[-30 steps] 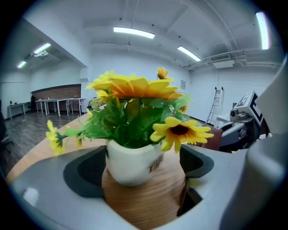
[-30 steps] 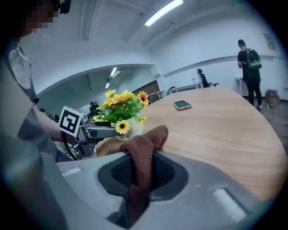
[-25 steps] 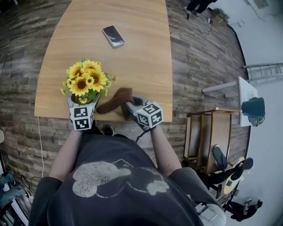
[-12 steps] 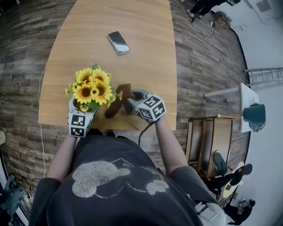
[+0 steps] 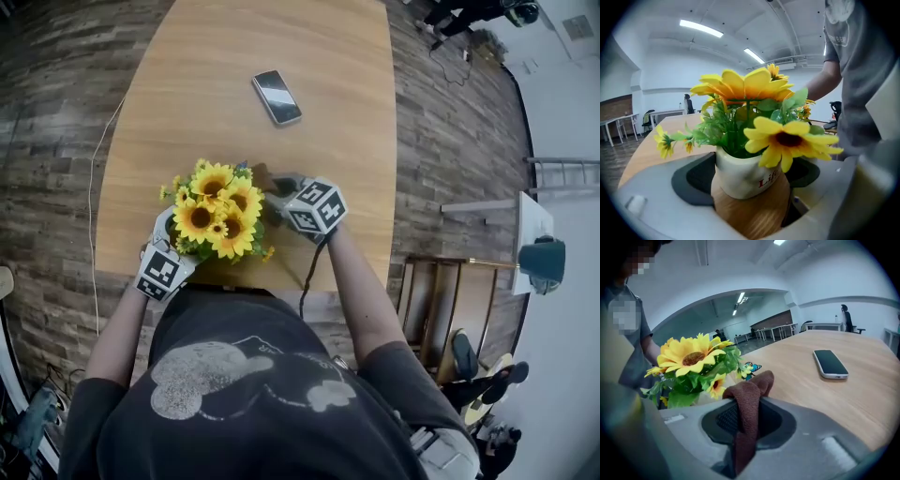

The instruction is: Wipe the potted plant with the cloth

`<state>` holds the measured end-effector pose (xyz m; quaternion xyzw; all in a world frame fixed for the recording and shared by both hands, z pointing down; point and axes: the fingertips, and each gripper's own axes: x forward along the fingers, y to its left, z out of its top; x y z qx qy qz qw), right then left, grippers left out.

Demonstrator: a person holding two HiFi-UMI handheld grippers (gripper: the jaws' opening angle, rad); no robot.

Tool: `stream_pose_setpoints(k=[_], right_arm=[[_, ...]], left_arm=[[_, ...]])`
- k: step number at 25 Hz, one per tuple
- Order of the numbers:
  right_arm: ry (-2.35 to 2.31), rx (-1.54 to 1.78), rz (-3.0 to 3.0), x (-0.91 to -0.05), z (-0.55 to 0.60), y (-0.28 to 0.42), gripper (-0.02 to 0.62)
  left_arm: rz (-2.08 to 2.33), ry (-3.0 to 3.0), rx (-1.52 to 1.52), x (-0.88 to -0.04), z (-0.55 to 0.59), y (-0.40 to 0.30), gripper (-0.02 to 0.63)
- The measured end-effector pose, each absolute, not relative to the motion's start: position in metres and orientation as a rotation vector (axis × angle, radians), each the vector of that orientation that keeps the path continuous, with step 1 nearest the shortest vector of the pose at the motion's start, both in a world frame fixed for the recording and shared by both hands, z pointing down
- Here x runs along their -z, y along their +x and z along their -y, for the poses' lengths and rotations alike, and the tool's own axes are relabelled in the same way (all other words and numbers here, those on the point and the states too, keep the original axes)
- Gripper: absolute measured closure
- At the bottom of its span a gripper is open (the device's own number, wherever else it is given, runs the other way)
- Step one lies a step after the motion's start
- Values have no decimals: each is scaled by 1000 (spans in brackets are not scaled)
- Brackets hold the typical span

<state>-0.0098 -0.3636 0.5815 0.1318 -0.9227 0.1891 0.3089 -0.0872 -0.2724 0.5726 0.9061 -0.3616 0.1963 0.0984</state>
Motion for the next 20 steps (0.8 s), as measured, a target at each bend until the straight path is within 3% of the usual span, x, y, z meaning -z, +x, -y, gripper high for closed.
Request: stream_pose_setpoints(k=[10, 20], right_arm=[[153, -576, 2454, -582, 364, -77, 546], [166, -694, 2439, -590, 353, -63, 546]], left_arm=[[748, 2823, -646, -574, 263, -82, 121], [731, 2835, -618, -575, 264, -83, 117]])
